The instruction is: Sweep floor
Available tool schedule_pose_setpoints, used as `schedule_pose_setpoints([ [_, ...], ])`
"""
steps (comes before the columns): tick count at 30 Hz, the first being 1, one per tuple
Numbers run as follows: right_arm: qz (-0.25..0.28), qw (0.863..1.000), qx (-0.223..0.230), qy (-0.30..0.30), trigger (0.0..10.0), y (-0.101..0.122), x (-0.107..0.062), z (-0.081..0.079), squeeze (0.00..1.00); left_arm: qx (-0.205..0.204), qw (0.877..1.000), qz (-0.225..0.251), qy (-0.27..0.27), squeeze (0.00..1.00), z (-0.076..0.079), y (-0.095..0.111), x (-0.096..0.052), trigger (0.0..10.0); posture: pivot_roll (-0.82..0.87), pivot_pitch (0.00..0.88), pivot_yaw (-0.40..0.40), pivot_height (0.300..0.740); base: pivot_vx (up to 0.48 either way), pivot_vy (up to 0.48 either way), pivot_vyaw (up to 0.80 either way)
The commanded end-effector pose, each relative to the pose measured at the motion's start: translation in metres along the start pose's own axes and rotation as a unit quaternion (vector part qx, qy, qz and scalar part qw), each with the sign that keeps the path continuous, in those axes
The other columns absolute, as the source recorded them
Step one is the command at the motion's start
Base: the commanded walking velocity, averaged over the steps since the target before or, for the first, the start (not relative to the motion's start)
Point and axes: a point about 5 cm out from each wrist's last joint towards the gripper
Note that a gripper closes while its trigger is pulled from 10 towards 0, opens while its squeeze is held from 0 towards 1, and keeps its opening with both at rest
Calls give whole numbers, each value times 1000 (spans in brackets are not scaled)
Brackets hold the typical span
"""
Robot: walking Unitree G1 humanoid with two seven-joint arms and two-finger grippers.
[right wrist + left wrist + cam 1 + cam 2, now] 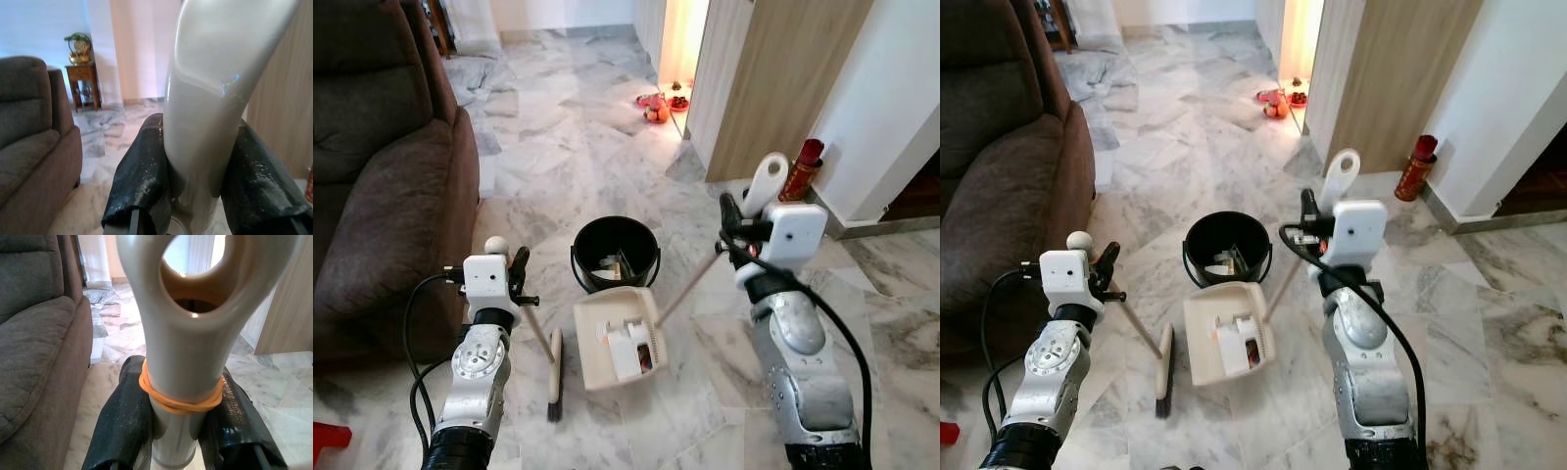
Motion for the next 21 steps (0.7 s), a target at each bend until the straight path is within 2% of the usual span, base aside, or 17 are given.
schedule_pose_setpoints([
  [1, 45, 999, 6, 16, 10000, 24, 3, -9, 0, 13, 1000, 19, -8, 0, 0, 8, 4, 10000, 47, 91, 11, 740, 0, 0, 0],
  [3, 51, 999, 13, 14, 10000, 30, 3, -10, 0, 13, 1000, 19, -8, 0, 0, 8, 4, 10000, 48, 91, 10, 740, 0, 0, 0],
  [5, 78, 997, 29, 10, 10000, 47, 6, -11, 0, 14, 1000, 19, -9, 0, 0, 8, 4, 10000, 47, 92, 12, 740, 0, 0, 0],
  [8, 108, 994, 27, 13, 10000, 60, 10, -15, 0, 14, 1000, 19, -9, 0, 0, 8, 4, 10000, 43, 90, 12, 740, 0, 0, 0],
  [13, 133, 991, 23, 18, 10000, 66, 15, -18, 0, 17, 1000, 24, -10, 0, 2, 10, 5, 10000, 50, 91, 11, 740, 0, 0, 0],
  [21, 142, 989, 30, 2, 10000, 69, 24, -17, 0, 21, 999, 27, -11, 0, 0, 10, 3, 10000, 57, 82, 11, 740, 0, 0, 0],
])
Point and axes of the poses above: a point about 5 cm out from each wrist's last joint towards the gripper, its own x axis pointing out of the wrist towards the gripper, its own y axis along the axis of the wrist's last joint, z = x × y, and after that the axes turned 11 degrees about x, right-handed
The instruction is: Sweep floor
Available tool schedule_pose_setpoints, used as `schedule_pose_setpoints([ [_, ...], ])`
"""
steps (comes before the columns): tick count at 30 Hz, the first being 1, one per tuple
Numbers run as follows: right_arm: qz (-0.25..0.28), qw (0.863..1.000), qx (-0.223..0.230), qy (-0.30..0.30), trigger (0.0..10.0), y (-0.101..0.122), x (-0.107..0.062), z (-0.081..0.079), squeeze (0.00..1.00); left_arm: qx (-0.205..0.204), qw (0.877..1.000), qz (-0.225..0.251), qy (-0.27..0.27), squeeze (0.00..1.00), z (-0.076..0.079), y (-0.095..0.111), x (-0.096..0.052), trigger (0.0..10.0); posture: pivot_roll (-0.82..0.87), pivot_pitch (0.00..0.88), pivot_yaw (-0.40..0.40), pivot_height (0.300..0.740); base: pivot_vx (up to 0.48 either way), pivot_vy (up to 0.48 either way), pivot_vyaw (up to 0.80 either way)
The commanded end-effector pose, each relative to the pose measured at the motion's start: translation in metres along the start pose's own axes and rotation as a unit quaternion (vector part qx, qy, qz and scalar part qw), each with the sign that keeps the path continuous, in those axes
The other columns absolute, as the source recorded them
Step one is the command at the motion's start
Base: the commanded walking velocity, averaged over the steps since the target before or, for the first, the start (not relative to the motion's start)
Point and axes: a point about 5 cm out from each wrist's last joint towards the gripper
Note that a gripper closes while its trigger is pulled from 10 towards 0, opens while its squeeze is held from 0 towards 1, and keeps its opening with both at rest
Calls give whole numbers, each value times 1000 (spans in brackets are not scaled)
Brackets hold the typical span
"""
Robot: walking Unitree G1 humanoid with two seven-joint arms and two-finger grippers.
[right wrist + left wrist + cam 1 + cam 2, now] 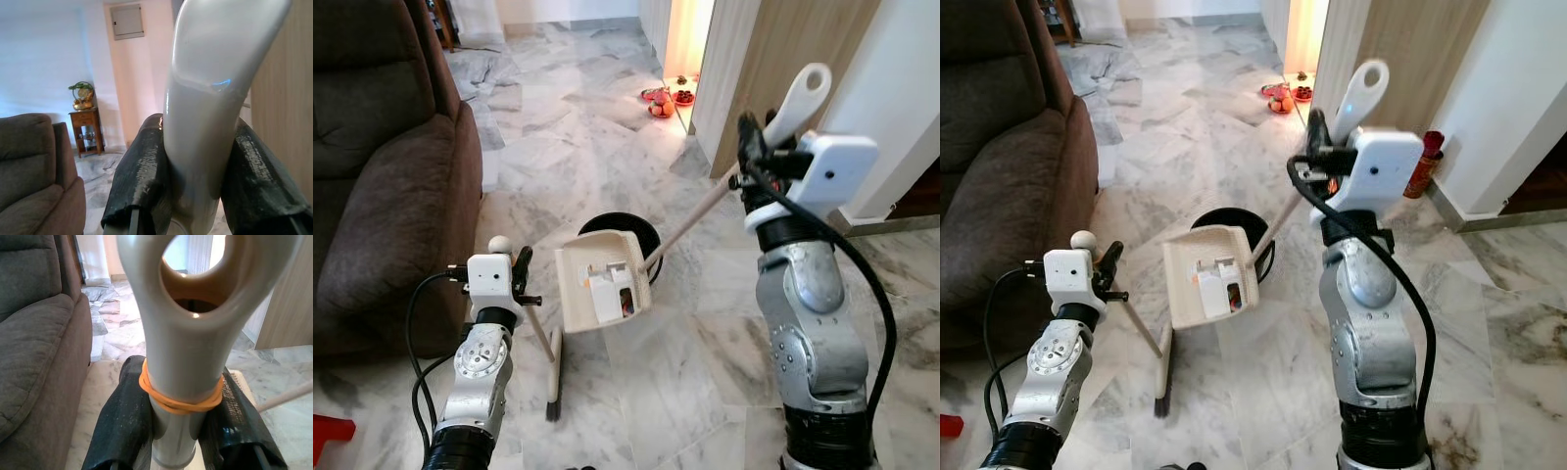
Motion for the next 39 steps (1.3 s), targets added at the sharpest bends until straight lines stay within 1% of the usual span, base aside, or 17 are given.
schedule_pose_setpoints([
  [1, 42, 999, 3, 7, 10000, 14, 4, -4, 0, 15, 1000, 26, -3, 0, -4, 9, 2, 10000, 57, 82, 11, 740, 0, 0, 0],
  [8, 42, 999, 1, 5, 10000, 12, 5, -3, 0, 19, 999, 30, -7, 0, -2, 10, 2, 10000, 53, 72, 12, 740, 0, 0, 0],
  [28, 41, 999, 10, 9, 10000, 10, 5, -6, 0, 17, 999, 29, -10, 0, 0, 9, 1, 10000, 52, 62, 12, 740, 295, 0, 0],
  [39, 51, 999, 17, 10, 10000, 14, 6, -7, 0, 15, 999, 29, -10, 0, 1, 10, 1, 10000, 51, 72, 9, 740, 322, 0, 0],
])
Point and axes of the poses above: a point about 5 cm out from each wrist's last joint towards the gripper, its own x axis pointing out of the wrist towards the gripper, its own y axis along the axis of the wrist's last joint, z = x × y, and after that the axes turned 11 degrees about x, right-handed
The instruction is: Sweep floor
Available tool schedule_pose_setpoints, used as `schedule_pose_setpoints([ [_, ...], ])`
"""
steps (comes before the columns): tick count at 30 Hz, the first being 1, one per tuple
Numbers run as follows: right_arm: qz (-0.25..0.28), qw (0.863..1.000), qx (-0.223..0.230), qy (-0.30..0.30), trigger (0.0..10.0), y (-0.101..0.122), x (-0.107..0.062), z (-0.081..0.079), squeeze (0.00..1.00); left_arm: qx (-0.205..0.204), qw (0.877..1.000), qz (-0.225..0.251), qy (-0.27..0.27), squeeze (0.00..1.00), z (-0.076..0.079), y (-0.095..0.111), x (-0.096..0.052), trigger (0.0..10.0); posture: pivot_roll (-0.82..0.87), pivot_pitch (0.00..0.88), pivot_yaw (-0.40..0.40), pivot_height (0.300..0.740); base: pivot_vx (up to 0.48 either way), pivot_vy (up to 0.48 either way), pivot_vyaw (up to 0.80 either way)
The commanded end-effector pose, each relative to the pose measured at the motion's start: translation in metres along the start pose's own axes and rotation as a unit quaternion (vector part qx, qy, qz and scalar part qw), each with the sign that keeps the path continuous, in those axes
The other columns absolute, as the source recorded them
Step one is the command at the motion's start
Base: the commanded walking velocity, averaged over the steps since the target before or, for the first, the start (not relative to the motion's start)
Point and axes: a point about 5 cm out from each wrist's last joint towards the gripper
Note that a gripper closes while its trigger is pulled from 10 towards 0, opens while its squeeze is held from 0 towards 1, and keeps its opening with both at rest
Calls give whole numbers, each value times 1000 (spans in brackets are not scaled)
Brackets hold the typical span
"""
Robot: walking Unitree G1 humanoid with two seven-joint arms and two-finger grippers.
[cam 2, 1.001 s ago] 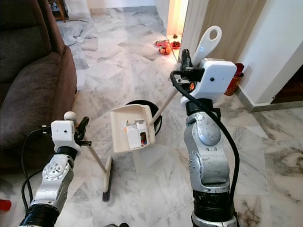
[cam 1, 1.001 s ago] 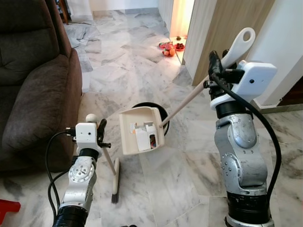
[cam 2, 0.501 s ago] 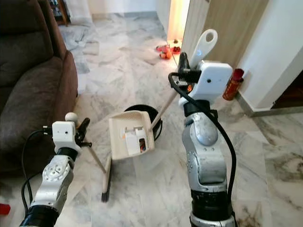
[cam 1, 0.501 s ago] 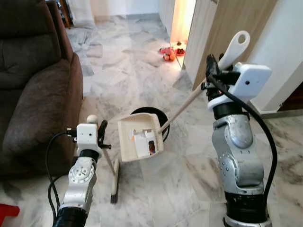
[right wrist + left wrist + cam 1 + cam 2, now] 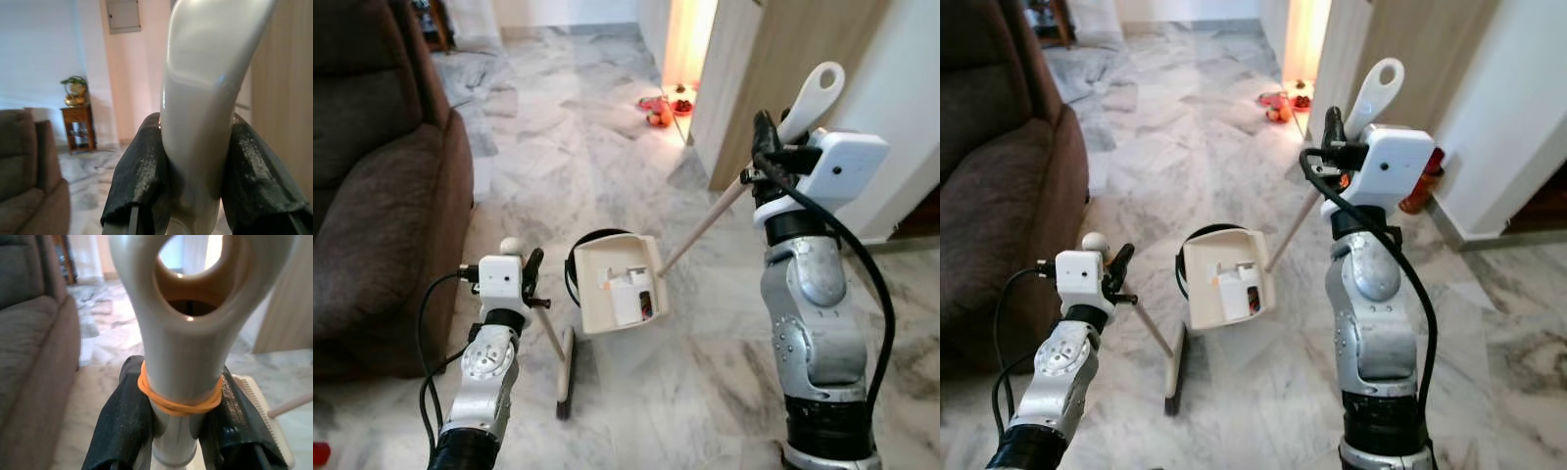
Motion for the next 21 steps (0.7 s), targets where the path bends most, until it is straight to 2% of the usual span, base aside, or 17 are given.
schedule_pose_setpoints([
  [1, 58, 998, 23, 22, 10000, 23, 3, -7, 0, 2, 999, 33, 4, 0, 0, 13, 5, 10000, 51, 72, 9, 740, 322, 0, 494],
  [6, 61, 997, 26, 33, 10000, 23, 3, -10, 0, 2, 999, 33, 5, 0, 0, 13, 5, 10000, 52, 73, 7, 740, 322, 0, 671],
  [21, 63, 997, 35, 27, 10000, 24, 5, -8, 0, 1, 999, 33, 8, 0, -1, 14, 5, 10000, 54, 82, 3, 740, 324, 0, 0],
])
Point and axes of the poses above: a point about 5 cm out from each wrist's last joint towards the gripper, its own x axis pointing out of the wrist towards the gripper, its own y axis along the axis of the wrist's last joint, z = x × y, and after that the axes turned 11 degrees about x, right-handed
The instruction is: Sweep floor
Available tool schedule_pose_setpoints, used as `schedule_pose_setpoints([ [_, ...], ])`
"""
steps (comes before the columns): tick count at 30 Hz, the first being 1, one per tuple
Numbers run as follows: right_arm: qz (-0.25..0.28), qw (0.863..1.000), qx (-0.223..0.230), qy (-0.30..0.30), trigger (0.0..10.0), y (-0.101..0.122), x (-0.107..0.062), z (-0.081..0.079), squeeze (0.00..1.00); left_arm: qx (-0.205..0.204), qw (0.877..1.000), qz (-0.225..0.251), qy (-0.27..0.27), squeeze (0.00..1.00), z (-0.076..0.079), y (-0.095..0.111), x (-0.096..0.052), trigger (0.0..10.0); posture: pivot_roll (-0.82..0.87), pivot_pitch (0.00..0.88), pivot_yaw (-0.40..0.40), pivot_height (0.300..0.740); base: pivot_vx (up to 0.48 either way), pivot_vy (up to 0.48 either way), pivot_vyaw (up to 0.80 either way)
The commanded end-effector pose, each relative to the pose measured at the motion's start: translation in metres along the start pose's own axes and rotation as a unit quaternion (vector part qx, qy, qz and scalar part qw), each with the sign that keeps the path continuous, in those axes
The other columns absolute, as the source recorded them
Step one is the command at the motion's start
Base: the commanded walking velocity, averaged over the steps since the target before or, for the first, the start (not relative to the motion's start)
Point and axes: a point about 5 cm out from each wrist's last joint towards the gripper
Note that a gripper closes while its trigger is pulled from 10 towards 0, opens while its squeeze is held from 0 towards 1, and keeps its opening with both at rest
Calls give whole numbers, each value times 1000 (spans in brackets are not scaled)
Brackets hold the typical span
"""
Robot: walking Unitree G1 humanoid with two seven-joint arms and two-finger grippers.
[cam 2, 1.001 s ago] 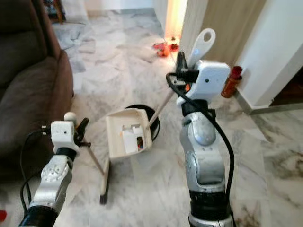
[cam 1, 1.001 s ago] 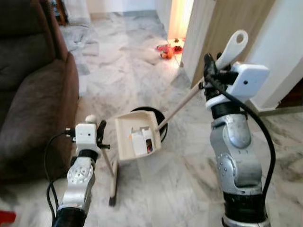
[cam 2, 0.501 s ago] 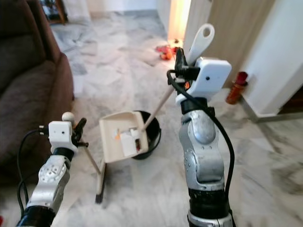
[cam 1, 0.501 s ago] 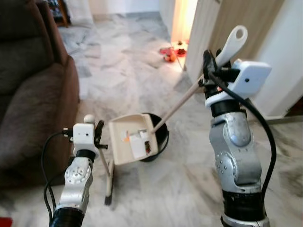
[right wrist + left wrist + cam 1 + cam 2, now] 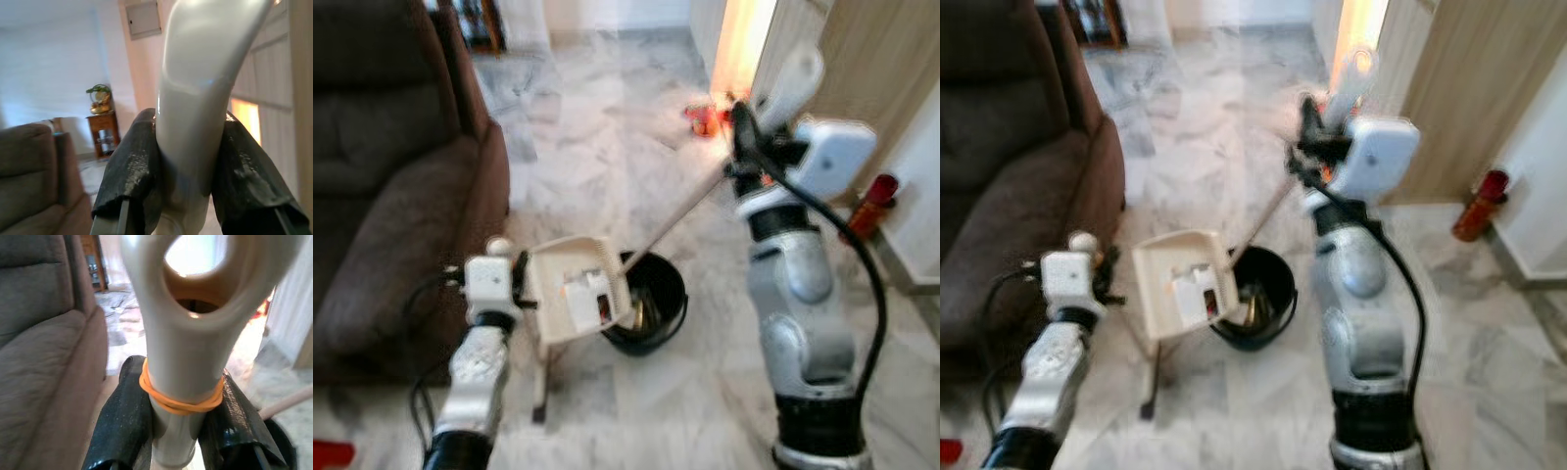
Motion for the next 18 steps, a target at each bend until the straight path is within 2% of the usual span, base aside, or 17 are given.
schedule_pose_setpoints([
  [1, 49, 998, 14, 21, 10000, 18, 4, -13, 0, 8, 1000, 27, 12, 0, -8, 10, 3, 10000, 54, 83, 1, 740, 322, 0, 0],
  [3, 49, 999, 14, 16, 10000, 18, 5, -12, 0, 8, 1000, 27, 12, 0, -8, 10, 3, 10000, 54, 83, 1, 740, 324, 0, 0],
  [7, 54, 998, 18, 10, 10000, 20, 6, -10, 0, 8, 1000, 26, 13, 0, -8, 10, 3, 10000, 54, 84, 1, 740, 322, 0, -797],
  [11, 59, 998, 17, 12, 10000, 21, 5, -11, 0, 8, 1000, 26, 13, 0, -8, 10, 3, 10000, 55, 88, 1, 740, 302, 0, 0],
  [18, 58, 998, 19, 11, 10000, 20, 5, -12, 0, 7, 1000, 27, 12, 0, -9, 9, 2, 10000, 56, 88, 2, 740, 0, 0, 0],
])
Point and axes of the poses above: a point about 5 cm out from each wrist's last joint towards the gripper, its own x axis pointing out of the wrist towards the gripper, its own y axis along the axis of the wrist's last joint, z = x × y, and after that the axes turned 11 degrees about x, right-handed
